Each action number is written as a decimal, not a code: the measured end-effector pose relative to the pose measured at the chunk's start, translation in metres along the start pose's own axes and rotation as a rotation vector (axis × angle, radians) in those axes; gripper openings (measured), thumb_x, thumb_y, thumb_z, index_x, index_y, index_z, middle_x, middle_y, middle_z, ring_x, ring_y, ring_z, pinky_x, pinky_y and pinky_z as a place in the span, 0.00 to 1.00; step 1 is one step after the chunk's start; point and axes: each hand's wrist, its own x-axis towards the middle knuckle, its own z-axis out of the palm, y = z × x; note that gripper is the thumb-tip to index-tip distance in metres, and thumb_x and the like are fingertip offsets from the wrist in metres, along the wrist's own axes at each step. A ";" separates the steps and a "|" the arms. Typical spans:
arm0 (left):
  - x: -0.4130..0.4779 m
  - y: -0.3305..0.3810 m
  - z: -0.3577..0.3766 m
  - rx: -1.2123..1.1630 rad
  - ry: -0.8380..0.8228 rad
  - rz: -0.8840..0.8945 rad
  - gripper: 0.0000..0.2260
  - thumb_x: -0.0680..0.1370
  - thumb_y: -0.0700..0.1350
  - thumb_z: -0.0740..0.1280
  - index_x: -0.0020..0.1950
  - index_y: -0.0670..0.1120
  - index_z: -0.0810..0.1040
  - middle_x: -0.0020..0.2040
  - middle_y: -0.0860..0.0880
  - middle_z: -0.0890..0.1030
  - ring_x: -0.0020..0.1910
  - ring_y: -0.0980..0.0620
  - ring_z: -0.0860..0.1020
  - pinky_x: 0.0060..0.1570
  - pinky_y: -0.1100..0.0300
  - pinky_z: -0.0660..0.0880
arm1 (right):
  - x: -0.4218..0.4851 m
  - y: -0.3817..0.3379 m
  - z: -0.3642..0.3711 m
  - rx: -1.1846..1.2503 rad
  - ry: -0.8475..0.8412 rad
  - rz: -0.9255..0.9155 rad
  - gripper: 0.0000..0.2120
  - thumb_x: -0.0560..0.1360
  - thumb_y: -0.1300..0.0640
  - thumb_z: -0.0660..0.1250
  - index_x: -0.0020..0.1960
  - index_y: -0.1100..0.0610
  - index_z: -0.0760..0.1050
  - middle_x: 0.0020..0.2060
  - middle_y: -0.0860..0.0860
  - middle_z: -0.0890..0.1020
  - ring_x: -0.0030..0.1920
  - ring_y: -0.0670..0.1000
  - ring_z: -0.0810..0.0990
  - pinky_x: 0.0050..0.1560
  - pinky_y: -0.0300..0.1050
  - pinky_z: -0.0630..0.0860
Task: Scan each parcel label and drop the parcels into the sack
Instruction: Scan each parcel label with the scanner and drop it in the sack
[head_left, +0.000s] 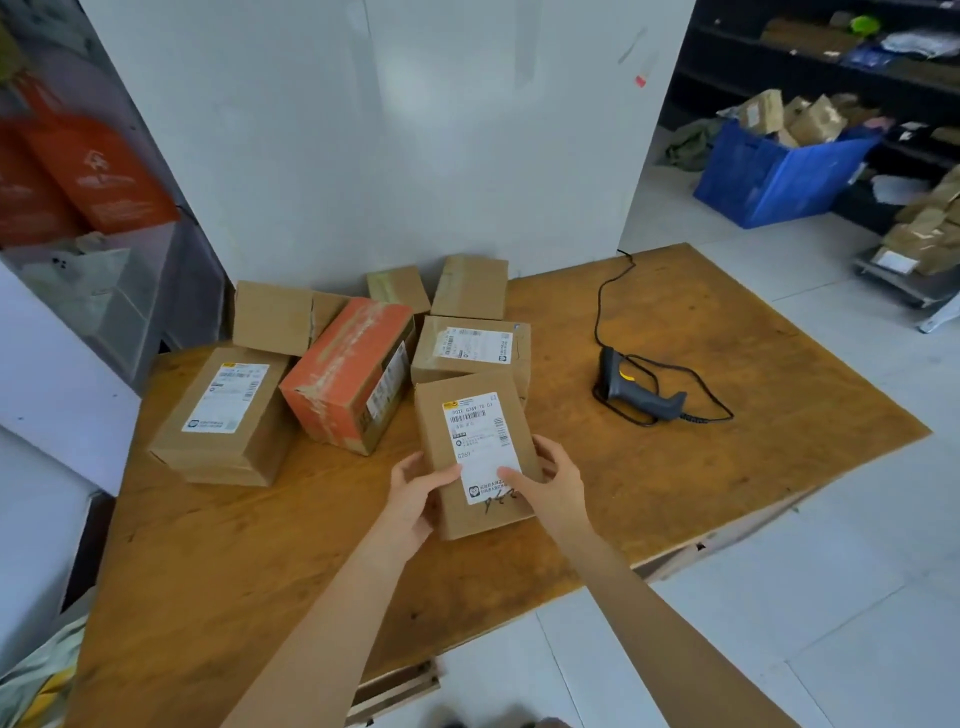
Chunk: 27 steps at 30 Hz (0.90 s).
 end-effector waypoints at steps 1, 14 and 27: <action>0.002 0.001 -0.002 0.005 -0.020 -0.016 0.40 0.65 0.36 0.78 0.70 0.53 0.62 0.60 0.45 0.78 0.57 0.44 0.77 0.52 0.43 0.77 | 0.001 0.001 -0.001 0.023 0.007 0.002 0.30 0.68 0.50 0.77 0.67 0.54 0.71 0.58 0.45 0.79 0.57 0.46 0.78 0.57 0.44 0.78; 0.029 0.001 0.056 0.181 -0.214 -0.080 0.51 0.56 0.39 0.84 0.75 0.49 0.63 0.60 0.47 0.82 0.60 0.43 0.79 0.59 0.40 0.75 | 0.150 0.035 -0.117 -0.356 0.179 0.050 0.15 0.77 0.58 0.66 0.63 0.58 0.71 0.58 0.56 0.77 0.60 0.58 0.75 0.55 0.52 0.72; 0.029 -0.045 0.136 0.008 -0.016 -0.065 0.47 0.58 0.37 0.81 0.73 0.44 0.64 0.58 0.45 0.83 0.60 0.44 0.79 0.56 0.45 0.77 | 0.245 0.051 -0.155 -1.104 -0.321 0.041 0.29 0.77 0.49 0.65 0.73 0.56 0.59 0.69 0.58 0.67 0.68 0.62 0.67 0.64 0.62 0.69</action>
